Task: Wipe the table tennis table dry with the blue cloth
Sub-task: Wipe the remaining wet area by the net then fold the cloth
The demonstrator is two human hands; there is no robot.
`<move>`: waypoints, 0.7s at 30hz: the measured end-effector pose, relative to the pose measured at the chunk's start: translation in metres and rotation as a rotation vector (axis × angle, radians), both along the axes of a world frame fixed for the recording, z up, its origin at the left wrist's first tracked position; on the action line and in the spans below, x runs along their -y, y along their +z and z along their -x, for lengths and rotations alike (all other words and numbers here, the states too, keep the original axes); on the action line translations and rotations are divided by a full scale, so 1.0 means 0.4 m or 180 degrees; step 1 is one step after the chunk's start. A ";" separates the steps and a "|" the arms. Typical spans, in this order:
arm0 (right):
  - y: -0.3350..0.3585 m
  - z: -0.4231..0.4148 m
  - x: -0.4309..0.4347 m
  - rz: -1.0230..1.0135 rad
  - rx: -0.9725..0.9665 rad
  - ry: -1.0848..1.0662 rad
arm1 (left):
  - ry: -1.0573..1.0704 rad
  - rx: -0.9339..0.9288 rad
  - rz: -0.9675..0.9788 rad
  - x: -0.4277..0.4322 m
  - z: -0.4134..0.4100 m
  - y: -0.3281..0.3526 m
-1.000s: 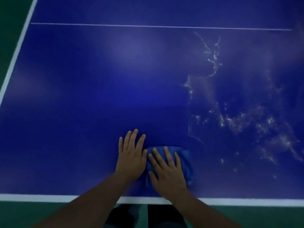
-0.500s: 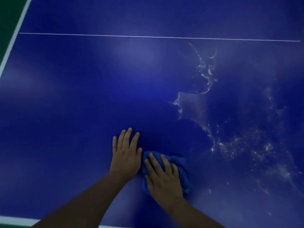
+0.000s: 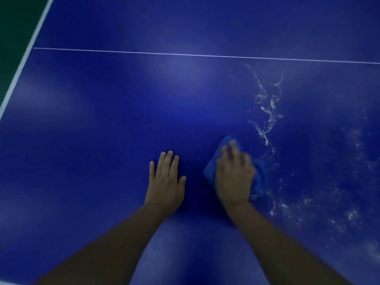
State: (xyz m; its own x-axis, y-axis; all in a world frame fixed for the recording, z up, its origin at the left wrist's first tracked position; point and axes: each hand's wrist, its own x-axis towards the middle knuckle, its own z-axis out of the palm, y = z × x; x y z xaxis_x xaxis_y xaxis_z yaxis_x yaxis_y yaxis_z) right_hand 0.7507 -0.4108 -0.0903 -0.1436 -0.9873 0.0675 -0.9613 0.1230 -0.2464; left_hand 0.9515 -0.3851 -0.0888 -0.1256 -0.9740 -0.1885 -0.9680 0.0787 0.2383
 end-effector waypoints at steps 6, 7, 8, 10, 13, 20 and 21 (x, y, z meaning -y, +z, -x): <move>-0.019 -0.087 0.074 0.0050 -0.0177 0.1205 | 0.0078 -0.0037 0.0194 0.024 -0.014 -0.015; -0.018 -0.045 0.135 -0.0033 -0.0317 0.0963 | 0.0059 -0.0031 0.0175 0.029 -0.019 -0.015; -0.010 0.010 0.196 -0.0241 -0.0280 0.0516 | 0.0045 -0.0020 0.0137 0.032 -0.023 -0.014; 0.010 0.131 0.285 -0.0420 0.0008 -0.0350 | 0.0027 0.0015 0.0087 0.045 -0.021 -0.005; 0.027 0.216 0.271 -0.0870 0.0111 -0.0358 | -0.0056 0.0043 0.0117 0.075 0.003 0.001; 0.011 0.210 0.175 0.0398 0.0025 -0.0008 | -0.0152 -0.0104 0.0044 0.159 0.067 0.003; 0.017 0.150 0.149 0.0608 0.0078 0.0311 | -0.0163 -0.0110 0.0068 0.171 0.069 -0.002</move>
